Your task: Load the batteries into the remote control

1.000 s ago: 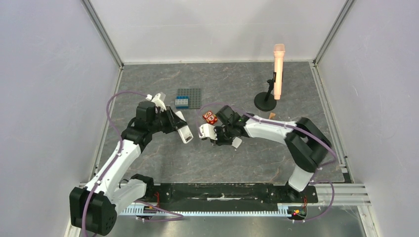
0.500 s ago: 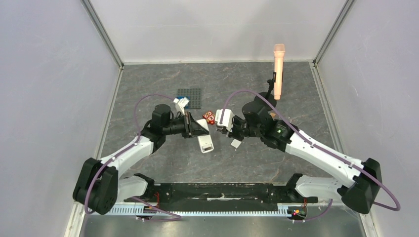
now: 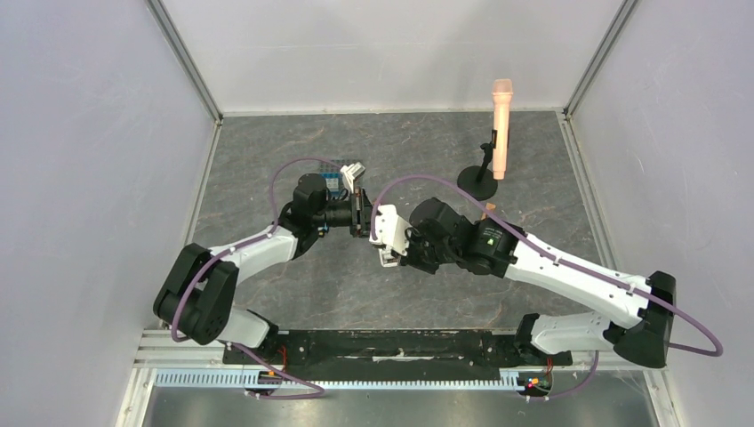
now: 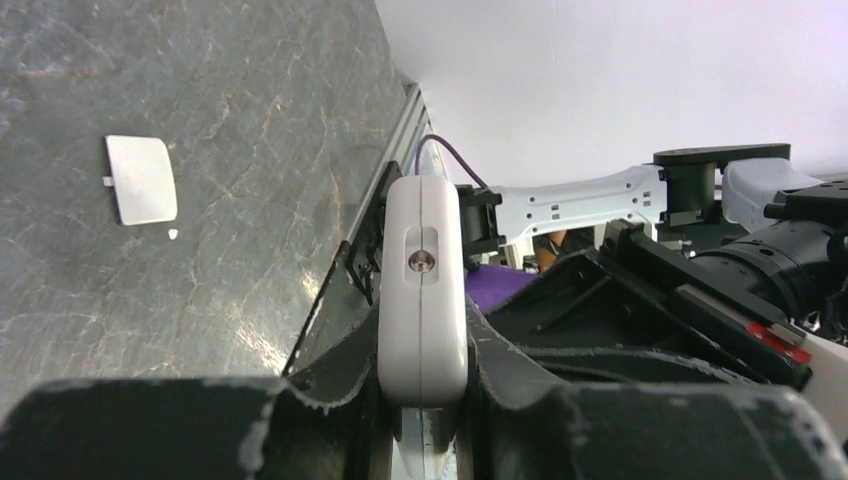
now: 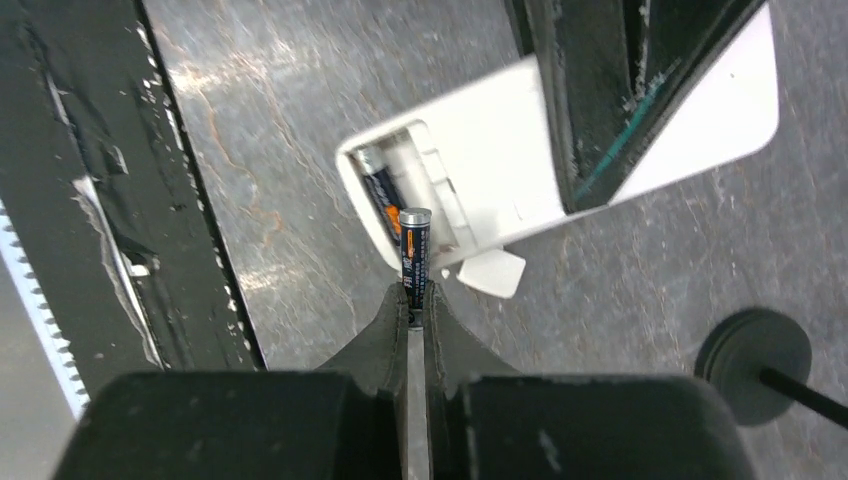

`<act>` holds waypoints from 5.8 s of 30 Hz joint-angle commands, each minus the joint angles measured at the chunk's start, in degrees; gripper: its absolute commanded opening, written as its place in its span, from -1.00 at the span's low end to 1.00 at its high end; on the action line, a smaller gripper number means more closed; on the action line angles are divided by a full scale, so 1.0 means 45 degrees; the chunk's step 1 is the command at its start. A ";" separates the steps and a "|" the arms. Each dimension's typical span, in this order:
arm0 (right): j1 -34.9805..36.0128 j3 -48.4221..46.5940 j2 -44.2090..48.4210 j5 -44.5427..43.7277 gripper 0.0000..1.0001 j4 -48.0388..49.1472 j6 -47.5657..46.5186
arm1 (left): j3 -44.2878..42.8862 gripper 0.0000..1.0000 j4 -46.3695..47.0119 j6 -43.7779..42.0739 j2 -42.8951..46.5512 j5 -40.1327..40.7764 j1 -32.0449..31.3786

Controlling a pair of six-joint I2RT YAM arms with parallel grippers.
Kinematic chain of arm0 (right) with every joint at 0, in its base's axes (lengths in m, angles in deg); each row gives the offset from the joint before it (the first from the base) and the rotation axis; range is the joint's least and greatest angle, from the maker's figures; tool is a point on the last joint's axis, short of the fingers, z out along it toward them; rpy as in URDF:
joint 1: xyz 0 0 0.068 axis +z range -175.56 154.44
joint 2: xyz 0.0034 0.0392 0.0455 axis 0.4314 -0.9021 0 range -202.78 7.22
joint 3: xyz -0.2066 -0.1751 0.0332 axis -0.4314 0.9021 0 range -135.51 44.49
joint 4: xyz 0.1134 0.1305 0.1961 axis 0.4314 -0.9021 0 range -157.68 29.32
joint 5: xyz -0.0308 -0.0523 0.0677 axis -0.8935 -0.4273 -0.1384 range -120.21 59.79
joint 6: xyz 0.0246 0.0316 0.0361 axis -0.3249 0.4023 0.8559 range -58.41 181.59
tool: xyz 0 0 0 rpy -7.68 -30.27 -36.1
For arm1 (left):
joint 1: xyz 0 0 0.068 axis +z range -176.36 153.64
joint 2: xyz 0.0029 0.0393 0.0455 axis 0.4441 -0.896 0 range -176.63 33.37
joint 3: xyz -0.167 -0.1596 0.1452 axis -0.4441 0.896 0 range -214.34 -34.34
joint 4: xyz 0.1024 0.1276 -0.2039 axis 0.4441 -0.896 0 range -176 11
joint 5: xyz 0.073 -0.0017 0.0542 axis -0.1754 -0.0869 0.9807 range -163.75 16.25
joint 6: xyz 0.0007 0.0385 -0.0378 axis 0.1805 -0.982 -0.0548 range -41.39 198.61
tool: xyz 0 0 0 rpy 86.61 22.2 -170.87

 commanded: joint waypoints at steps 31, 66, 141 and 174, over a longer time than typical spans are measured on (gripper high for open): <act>0.1928 -0.2073 -0.2758 -0.3736 -0.94 -0.2302 0.0077 | 0.0043 -0.96 0.3292 0.1711 -0.2340 -0.1084 -0.0787; 0.2412 -0.1485 -0.2346 -0.5185 -0.40 -0.0996 0.0220 | 0.0447 -0.96 0.6537 0.3705 -0.3513 -0.0604 -0.1326; 0.1299 0.8829 0.7342 -0.5407 -0.36 0.9941 2.0070 | 0.2100 -0.96 0.9515 0.7867 -0.0347 0.0640 -0.1297; 0.1299 0.8166 0.7892 -0.5775 -0.01 0.8685 1.9621 | 0.2690 -0.96 1.0530 0.9061 -0.1016 0.1512 -0.1296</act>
